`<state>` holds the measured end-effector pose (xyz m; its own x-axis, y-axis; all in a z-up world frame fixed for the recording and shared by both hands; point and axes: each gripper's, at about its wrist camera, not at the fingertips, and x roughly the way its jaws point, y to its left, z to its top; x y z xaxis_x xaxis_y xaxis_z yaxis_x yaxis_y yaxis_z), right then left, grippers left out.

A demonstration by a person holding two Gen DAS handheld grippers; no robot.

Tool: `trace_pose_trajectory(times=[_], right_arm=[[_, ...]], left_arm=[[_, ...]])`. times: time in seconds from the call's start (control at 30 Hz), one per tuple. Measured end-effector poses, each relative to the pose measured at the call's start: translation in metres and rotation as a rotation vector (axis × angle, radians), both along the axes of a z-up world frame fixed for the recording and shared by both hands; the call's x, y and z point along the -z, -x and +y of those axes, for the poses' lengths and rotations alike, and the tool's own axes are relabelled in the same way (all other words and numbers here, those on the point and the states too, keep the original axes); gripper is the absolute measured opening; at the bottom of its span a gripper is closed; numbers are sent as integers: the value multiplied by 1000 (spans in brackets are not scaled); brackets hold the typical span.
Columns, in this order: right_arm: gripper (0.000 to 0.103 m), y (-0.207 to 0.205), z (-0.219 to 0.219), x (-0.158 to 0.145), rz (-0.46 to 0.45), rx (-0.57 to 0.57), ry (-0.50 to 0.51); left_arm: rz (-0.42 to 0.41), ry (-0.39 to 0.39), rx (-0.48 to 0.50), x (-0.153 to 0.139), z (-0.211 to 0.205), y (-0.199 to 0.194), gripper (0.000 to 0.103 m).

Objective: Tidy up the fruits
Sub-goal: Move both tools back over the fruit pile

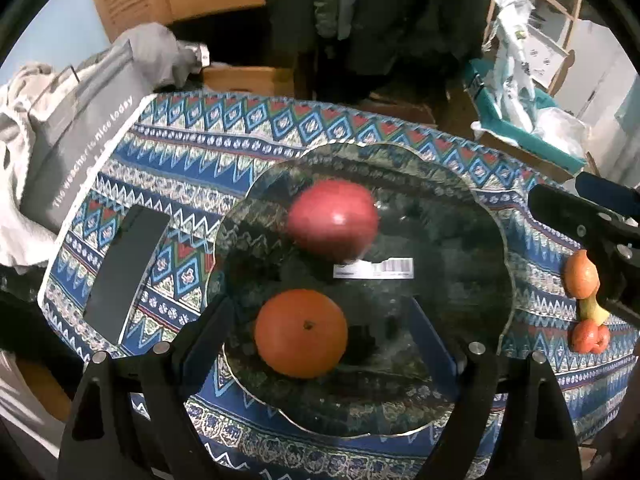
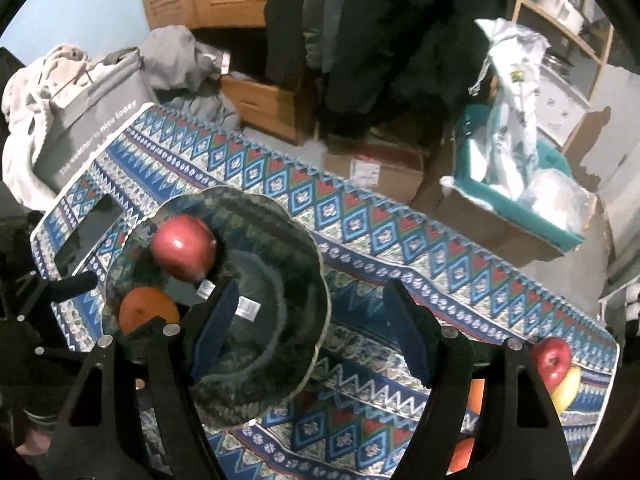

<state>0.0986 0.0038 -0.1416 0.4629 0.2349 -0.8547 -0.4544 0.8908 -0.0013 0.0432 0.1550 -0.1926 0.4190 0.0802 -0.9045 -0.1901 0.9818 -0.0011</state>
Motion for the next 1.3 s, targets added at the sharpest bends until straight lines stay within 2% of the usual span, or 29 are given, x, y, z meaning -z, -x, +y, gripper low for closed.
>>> trace_pose_trajectory(times=[0.47,0.83,1.3], right_arm=[[78,23,-45,-44,-91,97,8],[82,42,-98,-69,-137,174,-11],[84,61,-174,-76,-164,300,-16]], left_arm=[[-90,26,70,-42,-33,8,89],[-143,8,146,-68,-74,14,89],[-192,-12,267,-89,-138,12,89]])
